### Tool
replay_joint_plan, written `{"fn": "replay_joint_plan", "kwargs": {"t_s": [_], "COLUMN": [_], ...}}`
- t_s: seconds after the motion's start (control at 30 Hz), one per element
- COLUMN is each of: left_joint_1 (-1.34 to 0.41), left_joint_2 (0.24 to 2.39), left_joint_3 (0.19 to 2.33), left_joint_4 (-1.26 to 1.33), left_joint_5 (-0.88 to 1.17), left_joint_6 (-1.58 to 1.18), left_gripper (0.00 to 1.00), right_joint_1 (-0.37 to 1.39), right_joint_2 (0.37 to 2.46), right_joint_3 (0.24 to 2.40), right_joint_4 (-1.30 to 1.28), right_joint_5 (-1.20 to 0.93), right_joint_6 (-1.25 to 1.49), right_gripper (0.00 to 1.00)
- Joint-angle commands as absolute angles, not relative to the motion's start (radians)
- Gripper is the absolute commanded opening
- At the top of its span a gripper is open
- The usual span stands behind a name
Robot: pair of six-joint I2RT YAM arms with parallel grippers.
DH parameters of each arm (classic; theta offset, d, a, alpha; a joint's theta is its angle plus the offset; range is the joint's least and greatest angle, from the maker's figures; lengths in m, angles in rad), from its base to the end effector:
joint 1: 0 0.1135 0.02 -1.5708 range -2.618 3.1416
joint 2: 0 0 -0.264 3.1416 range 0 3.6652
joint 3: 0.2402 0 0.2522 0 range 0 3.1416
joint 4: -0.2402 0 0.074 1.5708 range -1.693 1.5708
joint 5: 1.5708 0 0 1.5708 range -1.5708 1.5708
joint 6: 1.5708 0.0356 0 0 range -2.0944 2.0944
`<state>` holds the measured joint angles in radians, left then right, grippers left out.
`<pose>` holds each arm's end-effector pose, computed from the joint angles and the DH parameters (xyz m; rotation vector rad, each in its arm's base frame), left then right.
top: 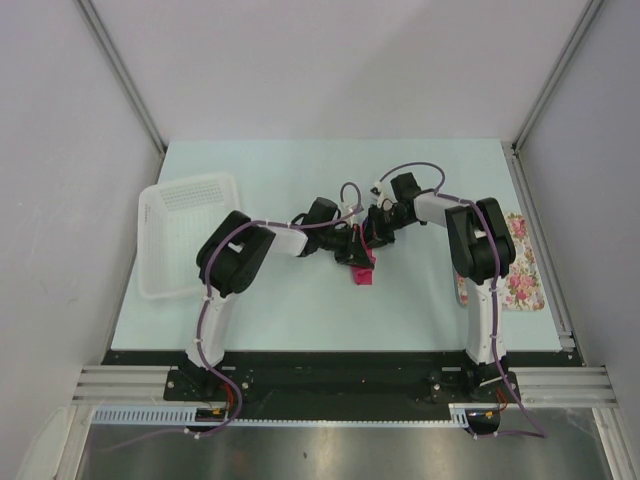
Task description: Place the utensils on the paper napkin and roll it up
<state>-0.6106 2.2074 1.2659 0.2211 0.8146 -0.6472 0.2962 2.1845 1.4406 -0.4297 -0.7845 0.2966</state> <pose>0.3486 -0.2756 0.0981 0.4393 2.4897 -1.5266 0.4052 0.1499 0.1161 -0.2271 2.7341 1.2424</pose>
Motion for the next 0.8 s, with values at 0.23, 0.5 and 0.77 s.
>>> {"fn": "replay_joint_plan", "kwargs": {"t_s": [0.23,0.5,0.77], "left_joint_1": [-0.572,-0.571,-0.571], "left_joint_2": [2.238,2.232,2.223], "left_joint_3": [1.278,1.279,1.281], "left_joint_4": [0.146,0.146,0.140], "left_joint_5": [0.744,0.759,0.772], "left_joint_6": [-0.594,-0.574,-0.557], "left_gripper": [0.00,0.00,0.00], "right_joint_1": [0.253,0.230,0.227], "right_joint_2": [2.103,2.135,2.186], "right_joint_3": [1.502,1.450,1.424], "right_joint_4": [-0.457,-0.443,-0.394], "right_joint_5": [-0.831,-0.838,-0.815], "right_joint_6": [0.331,0.337,0.334], "right_gripper": [0.07,0.06,0.05]}}
